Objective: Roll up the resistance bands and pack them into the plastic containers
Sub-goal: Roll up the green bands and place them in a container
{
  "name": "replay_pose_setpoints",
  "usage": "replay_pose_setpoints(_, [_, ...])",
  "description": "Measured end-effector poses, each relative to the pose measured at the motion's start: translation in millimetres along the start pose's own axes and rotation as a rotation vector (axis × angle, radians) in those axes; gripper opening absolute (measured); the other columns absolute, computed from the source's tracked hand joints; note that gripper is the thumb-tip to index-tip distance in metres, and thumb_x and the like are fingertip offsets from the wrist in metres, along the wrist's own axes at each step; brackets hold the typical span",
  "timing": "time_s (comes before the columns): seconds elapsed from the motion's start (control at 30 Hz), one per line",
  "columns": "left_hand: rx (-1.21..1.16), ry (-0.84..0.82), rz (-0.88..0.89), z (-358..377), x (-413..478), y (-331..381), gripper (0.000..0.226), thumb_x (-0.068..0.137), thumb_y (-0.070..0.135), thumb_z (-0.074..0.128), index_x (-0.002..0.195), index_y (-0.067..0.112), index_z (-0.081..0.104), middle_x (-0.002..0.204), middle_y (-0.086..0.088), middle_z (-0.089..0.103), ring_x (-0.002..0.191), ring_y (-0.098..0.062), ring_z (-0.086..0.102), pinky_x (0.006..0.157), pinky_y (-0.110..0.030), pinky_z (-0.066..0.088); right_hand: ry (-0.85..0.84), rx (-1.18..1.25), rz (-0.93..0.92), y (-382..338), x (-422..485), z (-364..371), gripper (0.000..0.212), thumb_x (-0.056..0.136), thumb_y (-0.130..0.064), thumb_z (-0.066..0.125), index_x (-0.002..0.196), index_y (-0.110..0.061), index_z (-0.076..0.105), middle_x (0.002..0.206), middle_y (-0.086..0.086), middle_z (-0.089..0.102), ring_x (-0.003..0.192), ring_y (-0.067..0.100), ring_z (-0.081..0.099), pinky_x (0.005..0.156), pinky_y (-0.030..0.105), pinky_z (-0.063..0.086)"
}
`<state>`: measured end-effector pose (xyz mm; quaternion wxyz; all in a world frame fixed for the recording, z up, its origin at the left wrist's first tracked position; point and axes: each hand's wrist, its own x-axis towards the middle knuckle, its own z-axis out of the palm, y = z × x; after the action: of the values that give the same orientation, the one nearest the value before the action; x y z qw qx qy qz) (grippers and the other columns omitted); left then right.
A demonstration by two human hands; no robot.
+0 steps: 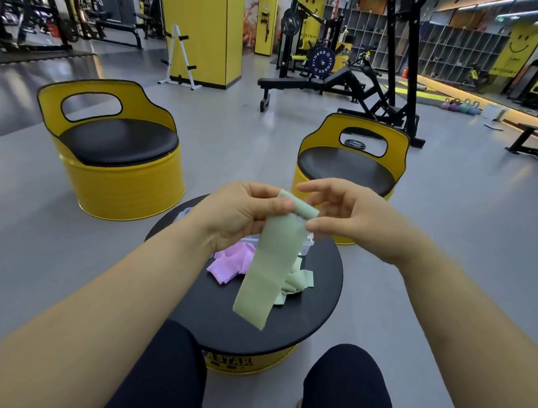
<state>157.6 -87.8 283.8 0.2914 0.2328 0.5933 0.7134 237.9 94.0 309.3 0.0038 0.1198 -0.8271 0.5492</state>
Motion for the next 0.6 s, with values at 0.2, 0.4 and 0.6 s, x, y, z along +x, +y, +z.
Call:
replay_pose_setpoints(0.2, [-0.062,0.157,0.139,10.5,2.5,-3.2,0.012,0.059,0.012,0.072,0.07,0.015,0.076,0.079,-0.005,0.074,0.072,-0.016,0.071,0.071,-0.025,0.058,0.329,0.179,-0.065,13.7,7.6,20.8,0.012,0.083,-0.006,0.066,0.093,-0.012,0.066,0.083,0.008,0.072,0.078,0.017,0.07,0.067,0.028,0.058])
replay_pose_setpoints(0.4, [0.053,0.202,0.209,13.2,-1.1,1.9,0.021,0.073,0.006,0.072,0.091,0.016,0.069,0.085,-0.005,0.073,0.081,-0.019,0.07,0.076,-0.03,0.058,0.415,0.191,-0.12,8.0,12.2,19.7,0.014,0.082,-0.004,0.067,0.094,-0.01,0.068,0.077,-0.005,0.074,0.073,0.011,0.07,0.06,0.022,0.055])
replay_pose_setpoints(0.6, [0.135,0.24,0.17,15.6,-3.5,-0.8,0.012,0.077,0.001,0.07,0.088,0.006,0.069,0.079,-0.005,0.074,0.071,-0.014,0.071,0.064,-0.023,0.056,0.436,0.165,-0.11,1.0,11.4,15.2,0.011,0.081,-0.008,0.067,0.092,-0.011,0.068,0.075,-0.007,0.074,0.073,0.011,0.07,0.06,0.022,0.056])
